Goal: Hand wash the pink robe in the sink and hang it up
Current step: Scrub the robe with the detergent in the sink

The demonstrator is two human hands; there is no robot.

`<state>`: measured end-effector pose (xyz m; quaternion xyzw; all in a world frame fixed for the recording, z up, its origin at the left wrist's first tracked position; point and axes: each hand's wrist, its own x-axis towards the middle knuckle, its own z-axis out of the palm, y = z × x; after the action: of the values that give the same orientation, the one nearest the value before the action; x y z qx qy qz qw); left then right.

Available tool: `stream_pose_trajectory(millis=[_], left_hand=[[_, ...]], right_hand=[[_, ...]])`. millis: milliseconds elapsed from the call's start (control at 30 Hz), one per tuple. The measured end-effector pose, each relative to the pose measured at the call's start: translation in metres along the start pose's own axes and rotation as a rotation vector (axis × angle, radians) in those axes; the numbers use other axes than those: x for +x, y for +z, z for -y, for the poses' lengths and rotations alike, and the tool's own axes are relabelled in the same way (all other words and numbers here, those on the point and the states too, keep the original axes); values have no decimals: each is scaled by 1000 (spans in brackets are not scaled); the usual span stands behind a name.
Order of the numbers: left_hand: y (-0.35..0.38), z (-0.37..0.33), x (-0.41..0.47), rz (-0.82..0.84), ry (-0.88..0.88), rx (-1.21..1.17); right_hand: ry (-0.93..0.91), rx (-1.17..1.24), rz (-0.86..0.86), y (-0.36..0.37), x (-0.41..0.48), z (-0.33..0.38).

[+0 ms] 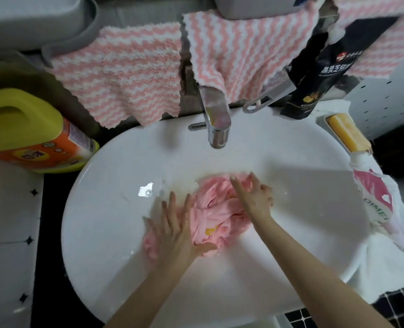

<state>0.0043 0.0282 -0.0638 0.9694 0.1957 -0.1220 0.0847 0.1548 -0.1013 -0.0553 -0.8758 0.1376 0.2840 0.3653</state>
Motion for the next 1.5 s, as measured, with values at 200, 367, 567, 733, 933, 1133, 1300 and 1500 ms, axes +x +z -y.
stream_pose_trajectory(millis=[200, 367, 567, 733, 933, 1133, 1300, 1500], left_hand=[[12, -11, -4, 15, 46, -354], [28, -13, 8, -167, 72, -240], [44, -7, 10, -252, 39, -266], [48, -8, 12, -311, 21, -203], [46, -10, 7, -239, -83, -345], [50, -7, 12, -264, -34, -341], [49, -8, 15, -201, -53, -275], [50, -6, 15, -204, -38, -421]], right_hand=[[-397, -408, -49, 48, 1, 14], [-822, -245, -39, 28, -27, -5], [-1135, -429, -199, 69, -23, -33], [-874, -459, -79, 76, 20, 4], [-912, -275, 7, 37, -28, -13], [-1004, -492, -147, 83, 2, -9], [-773, -336, -89, 72, 12, 20], [-1044, -432, -91, 60, -33, -24]])
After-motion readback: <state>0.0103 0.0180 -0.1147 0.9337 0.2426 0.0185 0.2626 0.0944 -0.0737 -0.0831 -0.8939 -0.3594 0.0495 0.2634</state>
